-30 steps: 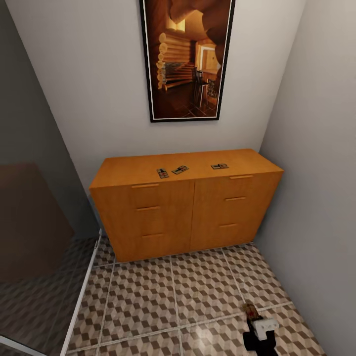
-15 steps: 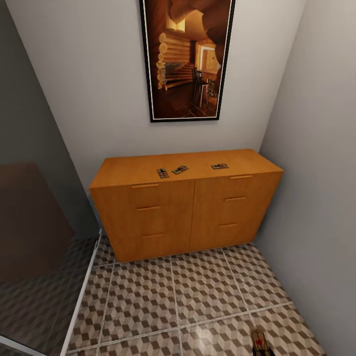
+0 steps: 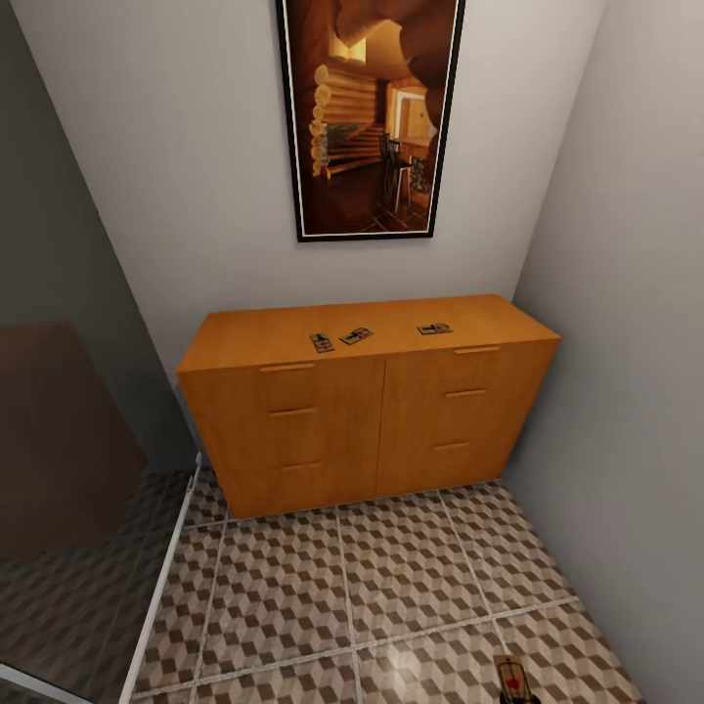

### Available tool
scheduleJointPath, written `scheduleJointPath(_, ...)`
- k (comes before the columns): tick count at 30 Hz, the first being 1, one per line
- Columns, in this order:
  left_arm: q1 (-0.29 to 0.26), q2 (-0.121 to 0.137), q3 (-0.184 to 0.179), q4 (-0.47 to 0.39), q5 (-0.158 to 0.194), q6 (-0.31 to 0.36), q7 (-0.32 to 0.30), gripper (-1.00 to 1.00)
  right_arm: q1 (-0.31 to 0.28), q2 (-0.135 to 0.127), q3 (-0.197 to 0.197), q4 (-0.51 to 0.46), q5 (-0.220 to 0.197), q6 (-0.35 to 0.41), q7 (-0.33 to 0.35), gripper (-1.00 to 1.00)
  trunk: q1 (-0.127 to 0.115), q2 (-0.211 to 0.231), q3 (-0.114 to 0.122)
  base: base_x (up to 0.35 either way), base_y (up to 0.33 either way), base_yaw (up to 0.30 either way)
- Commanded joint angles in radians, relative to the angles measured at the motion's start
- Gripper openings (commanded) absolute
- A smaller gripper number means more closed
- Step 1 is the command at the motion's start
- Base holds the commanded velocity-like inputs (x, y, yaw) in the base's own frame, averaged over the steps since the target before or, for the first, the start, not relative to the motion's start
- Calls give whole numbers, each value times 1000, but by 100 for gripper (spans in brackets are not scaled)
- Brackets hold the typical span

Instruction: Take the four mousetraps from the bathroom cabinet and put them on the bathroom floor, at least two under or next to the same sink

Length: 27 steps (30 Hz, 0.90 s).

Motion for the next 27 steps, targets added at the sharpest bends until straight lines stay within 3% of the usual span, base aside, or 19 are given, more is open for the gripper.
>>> scheduleJointPath(1, -1, 0, -7, 1, -1, -3, 6, 100, 0, 0, -3, 0, 9, -1, -7, -100, 0, 0, -1, 0, 0, 0)
scheduleJointPath(13, -1, -1, -7, 1, 0, -2, 6, 100, 0, 4, -3, -1, 9, 0, -9, -100, 0, 0, -1, 0, 0, 0)
scheduleJointPath(20, -1, -15, -2, -17, 0, 21, 13, 100, 0, 6, -3, 0, 9, 0, -10, -100, 0, 0, -1, 0, 0, 0)
scheduleJointPath(24, -1, -16, -1, -111, 0, 116, 14, 100, 0, 6, -3, 0, 9, 1, -11, -100, 0, 0, -1, 0, 0, 0)
scheduleJointPath(27, -1, -16, -1, -268, -1, 286, 15, 100, 0, 5, -3, 0, 9, 1, -11, -100, 0, 0, -1, 0, 0, 0)
